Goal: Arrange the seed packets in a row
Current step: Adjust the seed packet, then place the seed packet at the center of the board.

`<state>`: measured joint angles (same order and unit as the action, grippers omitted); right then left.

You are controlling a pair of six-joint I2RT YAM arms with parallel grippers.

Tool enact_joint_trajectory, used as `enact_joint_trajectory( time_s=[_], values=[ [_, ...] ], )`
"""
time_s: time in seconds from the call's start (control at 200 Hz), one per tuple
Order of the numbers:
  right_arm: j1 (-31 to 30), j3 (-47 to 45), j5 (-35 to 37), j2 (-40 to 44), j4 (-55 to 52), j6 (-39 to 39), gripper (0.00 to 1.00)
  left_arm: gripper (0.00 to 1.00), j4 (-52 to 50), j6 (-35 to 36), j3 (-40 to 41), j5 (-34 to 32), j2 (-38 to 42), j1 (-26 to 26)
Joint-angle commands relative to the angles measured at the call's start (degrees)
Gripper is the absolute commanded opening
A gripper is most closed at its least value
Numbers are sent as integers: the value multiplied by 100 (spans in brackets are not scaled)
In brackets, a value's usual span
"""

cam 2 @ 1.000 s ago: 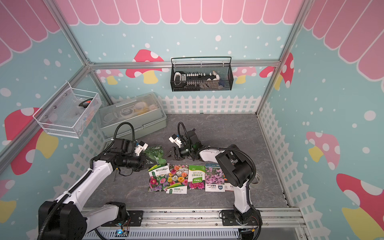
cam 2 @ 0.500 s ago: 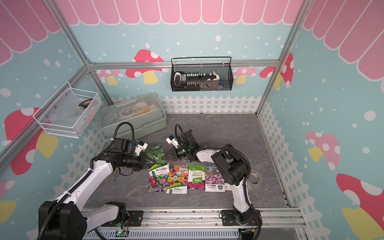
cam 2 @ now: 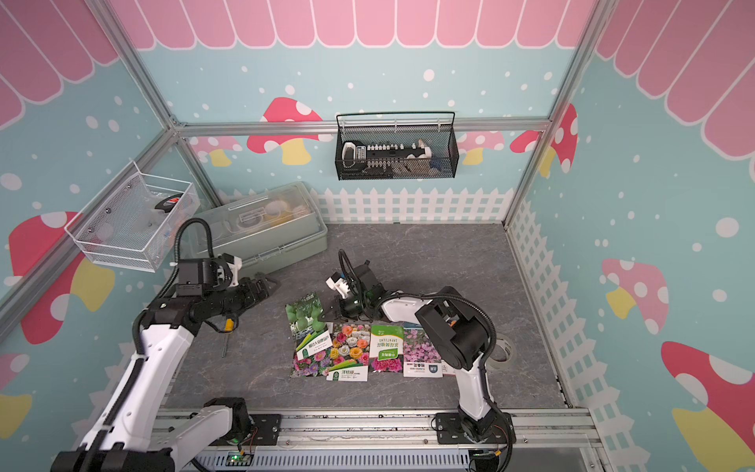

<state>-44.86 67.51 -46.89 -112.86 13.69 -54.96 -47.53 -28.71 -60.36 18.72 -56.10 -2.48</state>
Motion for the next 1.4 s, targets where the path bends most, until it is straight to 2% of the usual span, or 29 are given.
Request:
enact_joint_trajectory(
  time_s=[0.0, 0.18, 0.3, 0.405, 0.51, 0.616, 0.916, 1.396],
  values=[
    [-490, 535, 682, -24, -301, -101, 0, 99, 305, -508, 135, -741, 54, -24],
    [-1132, 1301, 1759, -406, -267, -928, 0, 99, 1094, -967, 618, -782, 274, -23],
    [-1570, 2061, 2889, -568, -1082, -1111, 0, 99, 1290, -1074, 660, -1024, 415, -19],
    [-1851, 2763, 3560, -876, -1734, -1438, 0, 99, 1211, -1000, 484, -1141, 402, -19],
    [-1989, 3177, 3974, -1150, -2184, -1728, 0, 99, 1176, -976, 407, -1284, 474, -24],
    [-2104, 3173, 4356, -1161, -2573, -1801, 0, 99, 1174, -928, 421, -1328, 500, 53],
    [-2185, 2901, 4510, -1171, -2806, -2104, 0, 99, 1380, -969, 854, -1052, 633, 108],
    [-2188, 2970, 3969, -1686, -2464, -2651, 0, 99, 1445, -884, 964, -821, 627, 123]
  ],
)
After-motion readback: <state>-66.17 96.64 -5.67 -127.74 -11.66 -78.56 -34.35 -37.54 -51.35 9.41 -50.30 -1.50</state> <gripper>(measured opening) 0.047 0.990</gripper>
